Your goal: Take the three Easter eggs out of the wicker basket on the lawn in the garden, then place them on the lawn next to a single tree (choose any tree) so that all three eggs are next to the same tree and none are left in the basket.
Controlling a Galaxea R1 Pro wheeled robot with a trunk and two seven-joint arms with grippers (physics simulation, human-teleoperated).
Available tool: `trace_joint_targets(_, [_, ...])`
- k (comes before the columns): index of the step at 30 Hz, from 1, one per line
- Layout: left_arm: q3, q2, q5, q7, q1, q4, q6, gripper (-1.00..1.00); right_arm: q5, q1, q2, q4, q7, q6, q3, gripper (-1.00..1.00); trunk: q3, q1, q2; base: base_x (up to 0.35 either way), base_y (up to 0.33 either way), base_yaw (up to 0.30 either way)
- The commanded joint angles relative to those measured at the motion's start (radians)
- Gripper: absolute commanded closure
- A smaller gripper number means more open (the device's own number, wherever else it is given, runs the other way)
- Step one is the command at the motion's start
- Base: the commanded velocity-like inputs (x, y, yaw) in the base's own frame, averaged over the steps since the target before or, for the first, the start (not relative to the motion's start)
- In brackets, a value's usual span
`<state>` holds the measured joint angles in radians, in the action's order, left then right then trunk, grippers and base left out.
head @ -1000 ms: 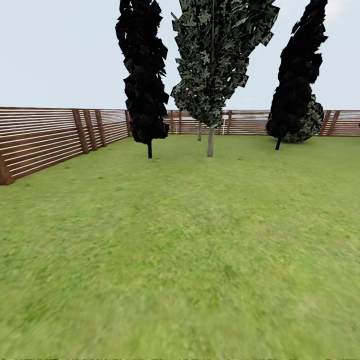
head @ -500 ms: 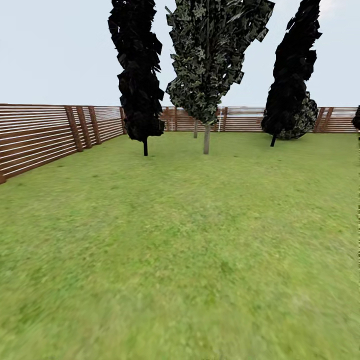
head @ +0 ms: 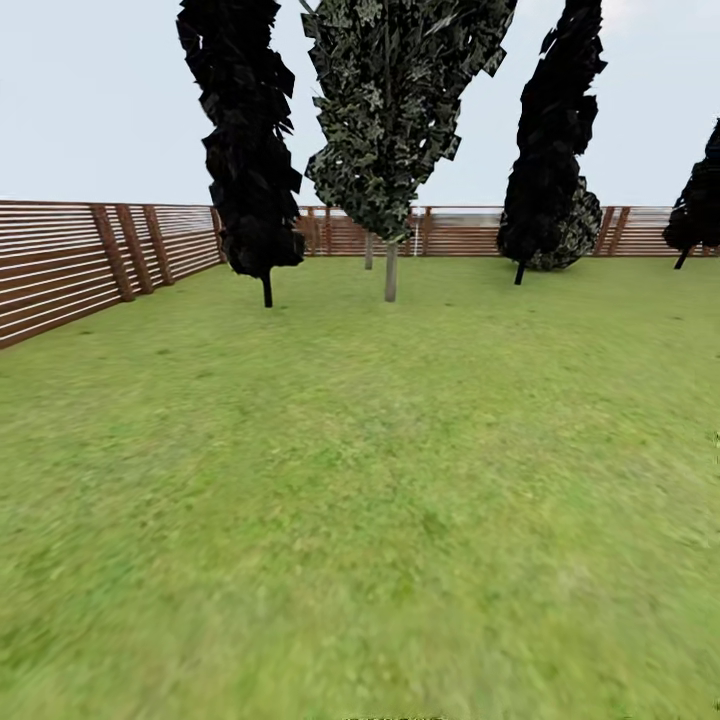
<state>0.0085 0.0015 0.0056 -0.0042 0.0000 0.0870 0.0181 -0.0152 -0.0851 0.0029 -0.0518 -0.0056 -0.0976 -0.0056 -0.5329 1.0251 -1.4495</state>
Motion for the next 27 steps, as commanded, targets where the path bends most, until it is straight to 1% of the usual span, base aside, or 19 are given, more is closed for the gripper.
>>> trace_joint_targets(1, [0.001, 0.0, 0.001, 0.0, 0.0, 0.0, 0.002, -1.0, -0.002, -0.001, 0.0, 0.001, -0.001, -0.004, -0.001, -1.0, -0.002, 0.0, 0.0, 0.0, 0.0, -0.165])
trace_joint_targets(5, [0.001, 0.0, 0.001, 0.0, 0.0, 0.0, 0.002, -1.0, -0.002, -0.001, -0.001, 0.001, -0.001, -0.003, -0.001, -1.0, -0.007, 0.0, 0.0, 0.0, 0.0, -0.159])
trace_joint_targets(12, [0.001, 0.0, 0.001, 0.0, 0.0, 0.0, 0.002, -1.0, 0.002, -0.001, 0.0, 0.0, -0.005, -0.002, 0.001, -1.0, -0.008, 0.0, 0.0, 0.0, 0.0, -0.025])
trace_joint_targets(16, [0.001, 0.0, 0.001, 0.0, 0.0, 0.0, 0.002, -1.0, -0.003, -0.001, 0.0, 0.0, -0.007, -0.003, 0.0, -1.0, -0.013, 0.0, 0.0, 0.0, 0.0, -0.088])
trace_joint_targets(27, [0.0, 0.0, 0.001, 0.0, 0.0, 0.001, 0.003, -1.0, -0.002, -0.001, -0.003, 0.0, -0.004, -0.004, -0.001, -1.0, -0.028, 0.0, 0.0, 0.0, 0.0, -0.169])
